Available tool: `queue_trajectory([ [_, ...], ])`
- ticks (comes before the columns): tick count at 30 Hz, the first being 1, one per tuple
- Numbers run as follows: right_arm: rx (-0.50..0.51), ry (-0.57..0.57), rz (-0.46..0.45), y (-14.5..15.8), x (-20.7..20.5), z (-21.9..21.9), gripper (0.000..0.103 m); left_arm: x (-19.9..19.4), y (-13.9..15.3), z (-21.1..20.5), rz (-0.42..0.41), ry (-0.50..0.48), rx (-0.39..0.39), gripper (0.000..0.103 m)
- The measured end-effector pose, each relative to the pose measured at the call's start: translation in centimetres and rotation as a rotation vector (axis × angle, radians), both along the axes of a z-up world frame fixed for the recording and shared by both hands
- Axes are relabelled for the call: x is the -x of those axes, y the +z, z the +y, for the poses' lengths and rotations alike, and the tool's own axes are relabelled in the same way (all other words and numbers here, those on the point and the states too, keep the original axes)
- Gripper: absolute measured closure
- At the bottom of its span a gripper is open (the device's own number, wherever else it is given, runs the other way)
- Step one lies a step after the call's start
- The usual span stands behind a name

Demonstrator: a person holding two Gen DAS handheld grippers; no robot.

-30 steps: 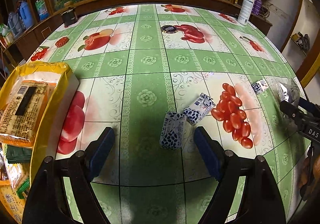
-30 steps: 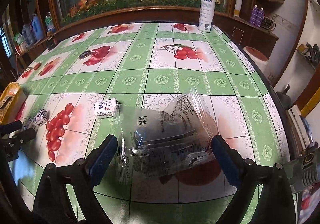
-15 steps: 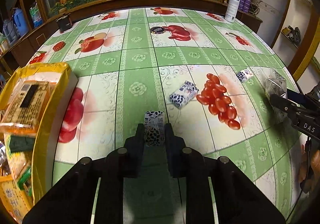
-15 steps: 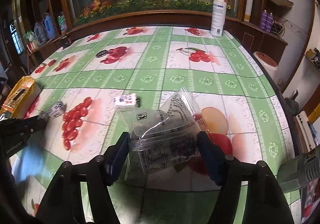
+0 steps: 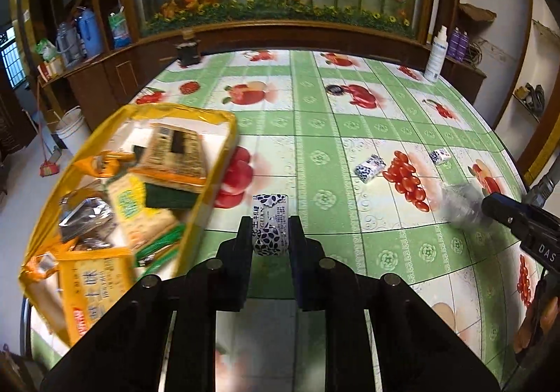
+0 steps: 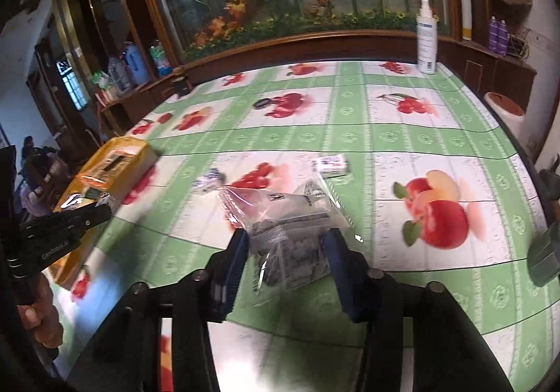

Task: Organize snacks
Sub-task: 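Carry the candy with the left tool while the right tool lifts the clear bag toward the tray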

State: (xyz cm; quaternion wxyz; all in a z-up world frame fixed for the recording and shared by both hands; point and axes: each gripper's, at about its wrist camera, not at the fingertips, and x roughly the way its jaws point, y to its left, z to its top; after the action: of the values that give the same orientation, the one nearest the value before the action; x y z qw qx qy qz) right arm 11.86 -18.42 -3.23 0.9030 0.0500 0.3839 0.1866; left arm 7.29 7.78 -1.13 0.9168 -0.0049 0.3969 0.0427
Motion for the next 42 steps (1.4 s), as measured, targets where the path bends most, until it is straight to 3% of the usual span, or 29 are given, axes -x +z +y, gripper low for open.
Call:
queue_trajectory([
  [2,-0.012,0.019,-0.009,0.6,0.7,0.7,0.099,0.7,0.6,0.5,-0.016,0.009,-0.01,0.086],
  [4,-0.001,0.033,-0.003,0.9,0.9,1.4,0.101,1.2,0.9,0.8,-0.031,0.022,-0.024,0.086],
  [5,0.008,0.022,-0.012,0.9,1.1,1.6,0.098,1.5,1.0,1.1,-0.037,0.026,-0.024,0.086],
  [7,0.004,-0.027,-0.021,0.8,1.3,1.1,0.082,1.8,1.1,1.4,-0.038,0.029,-0.017,0.086],
  [9,-0.029,-0.088,-0.002,0.6,1.5,-0.1,0.024,2.0,1.1,1.7,-0.041,0.032,-0.009,0.086],
  [11,-0.06,-0.148,0.0,0.4,2.5,-1.2,0.019,2.2,1.1,1.8,-0.044,0.035,-0.002,0.086],
  [16,-0.139,-0.18,0.112,-1.7,3.6,-1.4,0.019,2.2,1.1,1.6,-0.043,0.023,0.018,0.086],
  [23,-0.196,-0.192,0.214,-3.6,0.2,0.7,0.016,3.4,2.0,1.4,-0.075,0.029,-0.003,0.086],
  [26,-0.178,-0.232,0.207,-3.7,-1.5,1.1,0.018,4.1,2.7,1.7,-0.109,0.053,-0.025,0.086],
  [29,-0.079,-0.227,0.178,-3.7,-2.9,2.2,0.018,4.7,3.4,2.0,-0.137,0.07,-0.05,0.086],
  [32,0.035,-0.176,0.138,-3.7,-3.2,3.8,0.039,5.1,3.7,2.3,-0.151,0.081,-0.063,0.086],
  [33,0.049,-0.16,0.129,-3.7,-3.0,4.1,0.042,5.2,3.8,2.5,-0.152,0.084,-0.058,0.086],
  [35,0.057,-0.121,0.113,-3.6,-2.7,4.7,0.049,5.3,4.0,2.9,-0.156,0.093,-0.051,0.086],
  [42,0.002,-0.045,0.071,-2.0,-1.1,6.3,0.052,5.6,4.2,3.9,-0.164,0.115,-0.041,0.086],
])
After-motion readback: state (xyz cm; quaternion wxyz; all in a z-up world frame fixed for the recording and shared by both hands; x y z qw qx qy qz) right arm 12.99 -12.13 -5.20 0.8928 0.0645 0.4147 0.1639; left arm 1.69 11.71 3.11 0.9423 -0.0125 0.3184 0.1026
